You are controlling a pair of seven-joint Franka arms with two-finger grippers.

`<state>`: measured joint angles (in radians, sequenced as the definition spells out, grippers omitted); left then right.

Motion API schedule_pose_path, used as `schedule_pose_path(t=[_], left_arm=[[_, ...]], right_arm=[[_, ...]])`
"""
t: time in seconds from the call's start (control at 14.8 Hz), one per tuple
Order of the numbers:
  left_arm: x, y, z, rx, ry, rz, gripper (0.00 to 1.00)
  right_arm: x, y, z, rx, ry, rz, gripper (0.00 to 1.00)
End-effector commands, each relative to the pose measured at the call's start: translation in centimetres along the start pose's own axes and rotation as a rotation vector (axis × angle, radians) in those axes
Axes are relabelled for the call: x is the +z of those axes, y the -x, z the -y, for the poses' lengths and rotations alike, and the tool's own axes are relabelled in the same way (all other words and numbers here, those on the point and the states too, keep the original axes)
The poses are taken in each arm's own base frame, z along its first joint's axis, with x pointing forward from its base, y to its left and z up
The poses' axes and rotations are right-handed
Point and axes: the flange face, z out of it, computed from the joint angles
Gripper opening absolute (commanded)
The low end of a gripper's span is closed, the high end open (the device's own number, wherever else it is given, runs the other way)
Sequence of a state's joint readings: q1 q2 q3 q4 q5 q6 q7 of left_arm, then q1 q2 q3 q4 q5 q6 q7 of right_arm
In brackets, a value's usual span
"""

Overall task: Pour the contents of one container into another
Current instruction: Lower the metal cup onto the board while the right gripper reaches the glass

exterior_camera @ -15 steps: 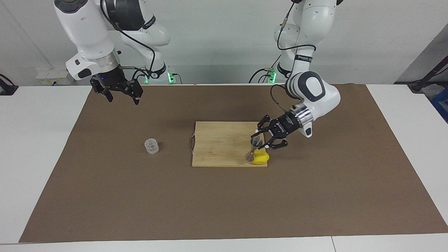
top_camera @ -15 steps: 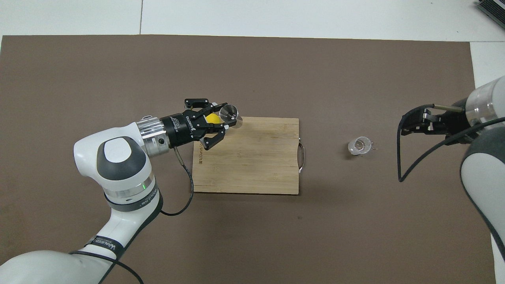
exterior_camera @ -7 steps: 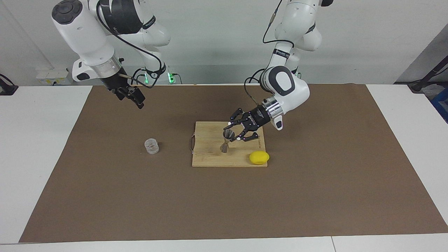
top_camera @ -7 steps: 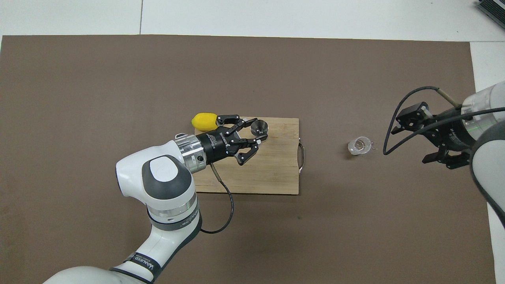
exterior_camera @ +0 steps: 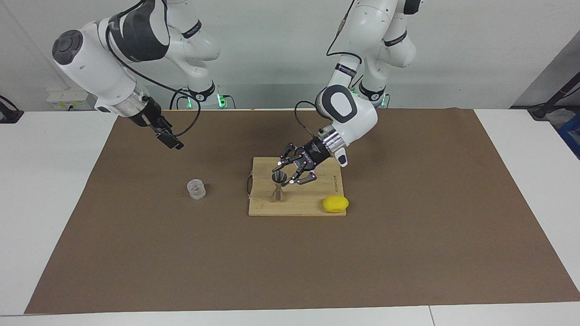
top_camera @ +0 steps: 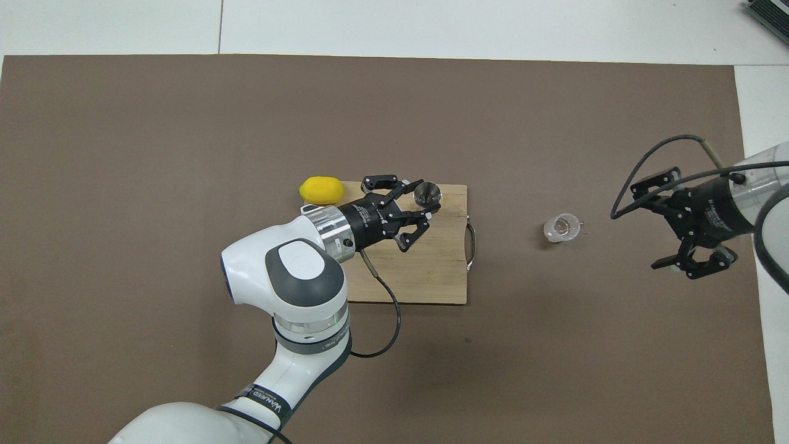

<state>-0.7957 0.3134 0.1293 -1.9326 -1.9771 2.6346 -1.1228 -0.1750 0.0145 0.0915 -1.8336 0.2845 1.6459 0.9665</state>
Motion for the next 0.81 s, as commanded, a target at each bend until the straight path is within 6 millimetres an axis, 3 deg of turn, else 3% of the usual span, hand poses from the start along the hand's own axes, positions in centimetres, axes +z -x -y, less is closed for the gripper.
schedule_pose_path(t=[0.0,0.14,0.41,0.74], left_arm=[[1.2,0.5,0.2,-0.022,0.043,0.003,0.0],[2.0,0.1,2.0,-0.039,0.04,-0.007,0.0],[1.9,-0.5,2.1,-0.068,0.046,-0.007,0.0],[1.9,-0.8,2.0,-0.063,0.05,-0.016,0.0]], right_arm=[[2.3,-3.6,0.7,0.075,-0.047,0.052,0.96],[4.5,-5.4,1.8,0.1,-0.066,0.071,0.96],[10.1,-8.7,2.7,0.154,-0.083,0.077,0.96],[15.0,-10.9,2.8,0.188,-0.086,0.1,0.96]])
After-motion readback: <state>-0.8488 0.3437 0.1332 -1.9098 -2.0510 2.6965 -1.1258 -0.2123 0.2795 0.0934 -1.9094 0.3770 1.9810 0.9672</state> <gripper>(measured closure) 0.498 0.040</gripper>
